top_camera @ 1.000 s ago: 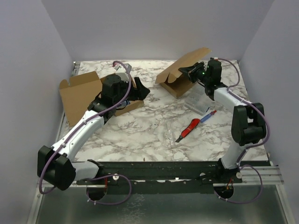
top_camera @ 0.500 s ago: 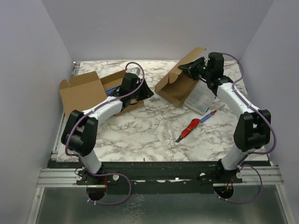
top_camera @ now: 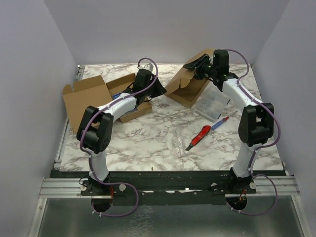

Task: Unpack the express box
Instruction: Adjust the express box at the center of the board.

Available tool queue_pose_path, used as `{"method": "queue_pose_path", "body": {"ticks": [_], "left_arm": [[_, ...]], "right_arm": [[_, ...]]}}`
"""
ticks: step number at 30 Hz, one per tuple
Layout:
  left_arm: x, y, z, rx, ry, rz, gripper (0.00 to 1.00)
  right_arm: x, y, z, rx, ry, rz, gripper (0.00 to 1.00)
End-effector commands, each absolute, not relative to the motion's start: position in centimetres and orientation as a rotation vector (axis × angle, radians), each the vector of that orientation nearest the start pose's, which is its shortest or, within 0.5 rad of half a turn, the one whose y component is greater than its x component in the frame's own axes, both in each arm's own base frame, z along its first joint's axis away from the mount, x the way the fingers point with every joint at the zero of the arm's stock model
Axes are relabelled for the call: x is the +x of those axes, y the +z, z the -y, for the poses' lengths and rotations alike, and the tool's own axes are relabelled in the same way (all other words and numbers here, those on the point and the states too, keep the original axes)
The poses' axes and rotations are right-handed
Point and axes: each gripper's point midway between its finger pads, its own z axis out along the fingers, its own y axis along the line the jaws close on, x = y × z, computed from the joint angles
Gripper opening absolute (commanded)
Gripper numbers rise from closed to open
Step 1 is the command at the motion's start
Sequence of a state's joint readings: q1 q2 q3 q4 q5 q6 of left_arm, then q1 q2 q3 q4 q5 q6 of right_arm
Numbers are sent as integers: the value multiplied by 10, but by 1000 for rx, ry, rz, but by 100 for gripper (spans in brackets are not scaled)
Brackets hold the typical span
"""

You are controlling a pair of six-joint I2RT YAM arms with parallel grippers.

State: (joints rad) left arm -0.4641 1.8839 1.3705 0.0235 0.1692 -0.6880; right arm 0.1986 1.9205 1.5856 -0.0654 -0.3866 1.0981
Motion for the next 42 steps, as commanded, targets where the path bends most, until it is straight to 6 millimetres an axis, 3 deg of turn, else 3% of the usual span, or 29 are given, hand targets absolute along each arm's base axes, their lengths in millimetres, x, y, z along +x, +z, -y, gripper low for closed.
{"method": "queue_pose_path", "body": {"ticks": [1, 7, 13, 18, 23, 28, 33, 38, 42], "left_arm": [[454, 146, 295, -118, -896, -2191, 29], [460, 139, 300, -107, -907, -2195, 29], [472, 141, 314, -120, -978, -2158, 25], [467, 153, 329, -124, -1072, -2088, 22], [471, 158, 332, -156, -1108, -2031, 22], [480, 151, 349, -175, -1177, -2017, 22], [481, 161, 358, -187, -1201, -1963, 19], [478, 145, 356, -228, -1152, -1988, 19], [471, 125, 352, -237, -1105, -2024, 19]], "right_arm": [[526, 274, -226, 488, 1264, -1972, 48], [524, 299, -245, 381, 1309, -1920, 55], [530, 297, -257, 362, 1340, -1934, 56], [532, 302, -264, 352, 1345, -1931, 57], [531, 292, -273, 355, 1345, -1969, 57], [528, 290, -278, 360, 1351, -1976, 57], [529, 286, -281, 362, 1344, -1987, 57], [526, 289, -280, 369, 1335, -1984, 57], [521, 283, -266, 377, 1241, -1988, 57]]}}
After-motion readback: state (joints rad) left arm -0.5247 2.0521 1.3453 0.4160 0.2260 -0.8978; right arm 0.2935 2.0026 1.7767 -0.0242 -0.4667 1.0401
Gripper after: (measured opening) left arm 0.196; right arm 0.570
